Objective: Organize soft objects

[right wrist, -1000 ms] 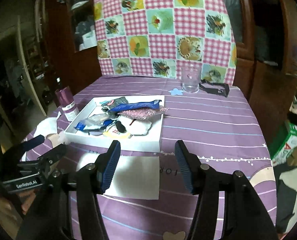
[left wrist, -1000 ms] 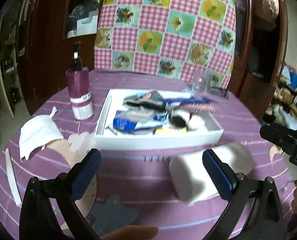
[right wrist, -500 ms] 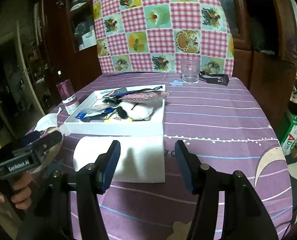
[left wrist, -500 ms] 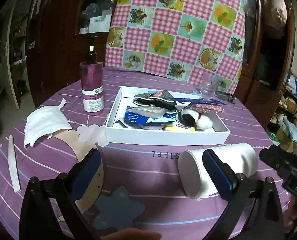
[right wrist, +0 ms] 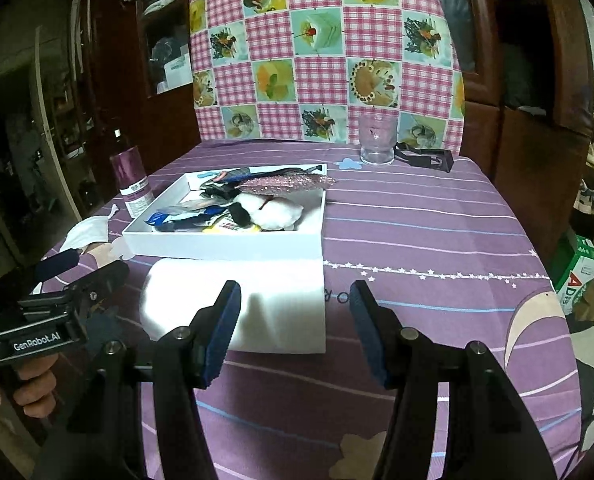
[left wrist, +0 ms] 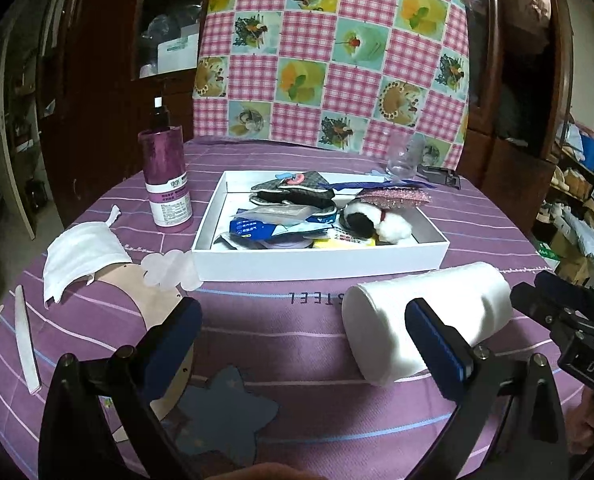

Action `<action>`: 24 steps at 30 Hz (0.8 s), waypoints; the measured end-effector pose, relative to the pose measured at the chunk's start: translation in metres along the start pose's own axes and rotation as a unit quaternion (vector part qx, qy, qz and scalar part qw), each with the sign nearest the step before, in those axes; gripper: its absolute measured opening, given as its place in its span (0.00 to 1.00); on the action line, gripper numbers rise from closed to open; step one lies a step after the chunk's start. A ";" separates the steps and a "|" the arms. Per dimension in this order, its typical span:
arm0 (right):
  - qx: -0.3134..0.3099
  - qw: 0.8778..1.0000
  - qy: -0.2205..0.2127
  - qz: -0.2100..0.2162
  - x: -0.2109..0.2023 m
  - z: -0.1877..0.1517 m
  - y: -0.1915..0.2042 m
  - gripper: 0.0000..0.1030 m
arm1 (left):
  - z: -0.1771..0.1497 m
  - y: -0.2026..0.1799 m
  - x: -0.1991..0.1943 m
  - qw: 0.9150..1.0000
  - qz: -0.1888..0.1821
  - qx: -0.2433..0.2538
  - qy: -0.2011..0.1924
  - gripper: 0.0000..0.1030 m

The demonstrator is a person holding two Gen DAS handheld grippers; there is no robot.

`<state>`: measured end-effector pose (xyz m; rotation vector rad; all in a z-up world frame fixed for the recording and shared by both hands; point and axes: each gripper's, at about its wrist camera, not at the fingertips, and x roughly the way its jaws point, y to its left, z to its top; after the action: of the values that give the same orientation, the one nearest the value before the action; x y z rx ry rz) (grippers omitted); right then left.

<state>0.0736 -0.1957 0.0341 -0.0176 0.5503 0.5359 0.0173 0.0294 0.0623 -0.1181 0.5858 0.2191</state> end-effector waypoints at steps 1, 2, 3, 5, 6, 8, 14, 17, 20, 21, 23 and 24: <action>0.001 1.000 -0.002 -0.001 -0.001 0.000 0.000 0.56 | 0.000 0.000 0.000 1.000 0.000 -0.001 0.000 1.00; 0.001 1.000 -0.004 -0.003 -0.002 -0.001 -0.001 0.56 | 0.000 0.000 0.000 1.000 0.000 -0.001 0.000 1.00; 0.002 1.000 -0.004 -0.003 -0.003 -0.002 -0.001 0.56 | 0.000 0.000 0.000 1.000 -0.001 -0.001 0.001 1.00; 0.004 1.000 -0.006 -0.002 -0.005 -0.004 -0.003 0.56 | -0.001 0.001 0.002 1.000 -0.004 -0.002 0.005 1.00; 0.005 1.000 -0.005 -0.004 -0.005 -0.005 -0.004 0.56 | -0.001 0.001 0.002 1.000 -0.004 -0.003 0.006 1.00; 0.006 1.000 -0.005 -0.010 -0.005 -0.005 -0.006 0.56 | -0.002 0.001 0.003 1.000 -0.004 -0.005 0.005 1.00; 0.013 1.000 -0.003 -0.008 -0.003 -0.006 -0.007 0.56 | -0.003 -0.001 0.003 1.000 -0.004 0.001 0.003 1.00; 0.006 1.000 -0.004 -0.010 -0.003 -0.007 -0.004 0.56 | -0.003 -0.002 0.003 1.000 -0.003 0.003 0.002 1.00; 0.002 1.000 -0.005 -0.010 -0.003 -0.007 -0.003 0.56 | -0.003 -0.002 0.003 1.000 -0.003 0.003 0.002 1.00; 0.002 1.000 -0.005 -0.010 -0.004 -0.007 -0.002 0.56 | -0.003 -0.002 0.003 1.000 -0.003 0.003 0.002 1.00; 0.001 1.000 -0.007 -0.009 -0.004 -0.007 -0.002 0.56 | -0.002 -0.002 0.003 1.000 -0.002 0.004 0.002 1.00; 0.001 1.000 -0.008 -0.009 -0.005 -0.007 -0.003 0.56 | -0.002 -0.003 0.003 1.000 0.000 0.006 0.001 1.00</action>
<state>0.0683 -0.2012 0.0303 -0.0157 0.5347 0.5169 0.0195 0.0267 0.0587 -0.1066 0.5891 0.2156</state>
